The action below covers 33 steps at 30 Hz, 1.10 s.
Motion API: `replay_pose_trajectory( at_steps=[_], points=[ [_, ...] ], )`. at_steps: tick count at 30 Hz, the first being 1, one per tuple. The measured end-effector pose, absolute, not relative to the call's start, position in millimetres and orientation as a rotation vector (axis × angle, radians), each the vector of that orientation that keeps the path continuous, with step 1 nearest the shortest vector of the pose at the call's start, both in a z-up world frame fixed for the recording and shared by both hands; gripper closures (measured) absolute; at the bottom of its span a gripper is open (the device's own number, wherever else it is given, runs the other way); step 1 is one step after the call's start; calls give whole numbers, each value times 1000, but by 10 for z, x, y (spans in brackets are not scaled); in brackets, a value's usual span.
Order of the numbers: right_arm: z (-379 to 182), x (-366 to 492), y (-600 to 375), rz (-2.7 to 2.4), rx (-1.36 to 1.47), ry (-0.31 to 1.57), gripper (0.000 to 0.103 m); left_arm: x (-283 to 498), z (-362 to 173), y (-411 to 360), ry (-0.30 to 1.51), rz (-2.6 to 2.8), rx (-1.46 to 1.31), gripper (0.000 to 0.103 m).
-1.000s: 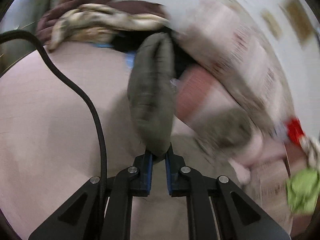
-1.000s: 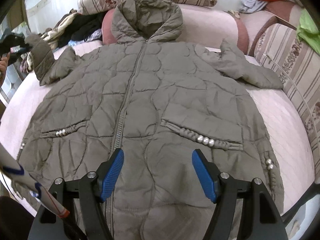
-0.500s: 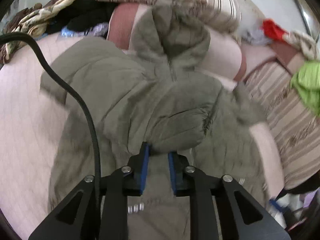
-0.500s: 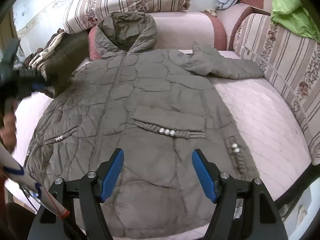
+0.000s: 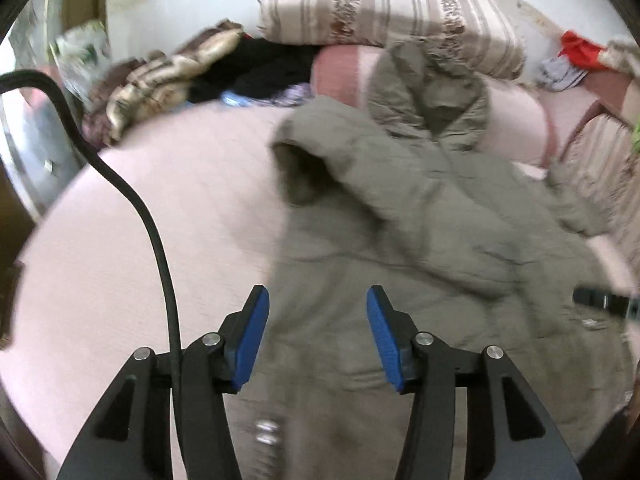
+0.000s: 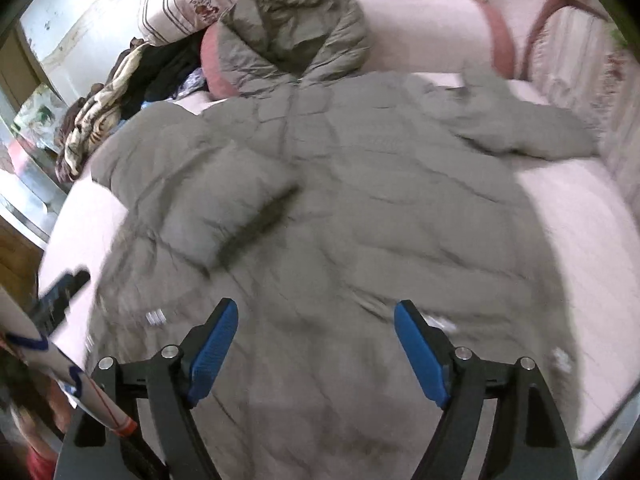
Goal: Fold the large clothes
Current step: 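Release the sleeve from the left tool onto the jacket, then grasp the other sleeve with the right tool and fold it across the body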
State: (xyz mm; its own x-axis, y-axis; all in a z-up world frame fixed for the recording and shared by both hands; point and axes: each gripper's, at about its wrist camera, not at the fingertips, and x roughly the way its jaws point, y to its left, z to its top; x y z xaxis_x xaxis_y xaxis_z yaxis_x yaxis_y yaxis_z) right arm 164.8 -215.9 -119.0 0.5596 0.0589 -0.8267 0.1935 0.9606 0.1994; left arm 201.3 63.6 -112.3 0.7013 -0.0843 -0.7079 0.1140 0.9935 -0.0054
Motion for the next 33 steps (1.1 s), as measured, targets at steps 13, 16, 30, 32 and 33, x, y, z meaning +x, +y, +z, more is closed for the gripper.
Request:
replay_pose_trajectory(
  at_steps=[13,16,30,32,33],
  points=[
    [-1441,2914,-1766,24,376,1068,88,2234,-1178,858,857,-114,-79,53],
    [-1204,2942,-1919,-38,291,1030,94,2251,-1214,802,877,-124,-80,53],
    [-1052,3216,-3480,-581,113,1004,98,2332,-1397,370,933,-162,1,49],
    [-998,3092,-3563,-557,173,980,81,2350,-1419,333,945,-167,-7,49],
    [-985,3033,-3594,-542,195,972,66,2360,-1430,310,953,-172,-11,49]
  ],
)
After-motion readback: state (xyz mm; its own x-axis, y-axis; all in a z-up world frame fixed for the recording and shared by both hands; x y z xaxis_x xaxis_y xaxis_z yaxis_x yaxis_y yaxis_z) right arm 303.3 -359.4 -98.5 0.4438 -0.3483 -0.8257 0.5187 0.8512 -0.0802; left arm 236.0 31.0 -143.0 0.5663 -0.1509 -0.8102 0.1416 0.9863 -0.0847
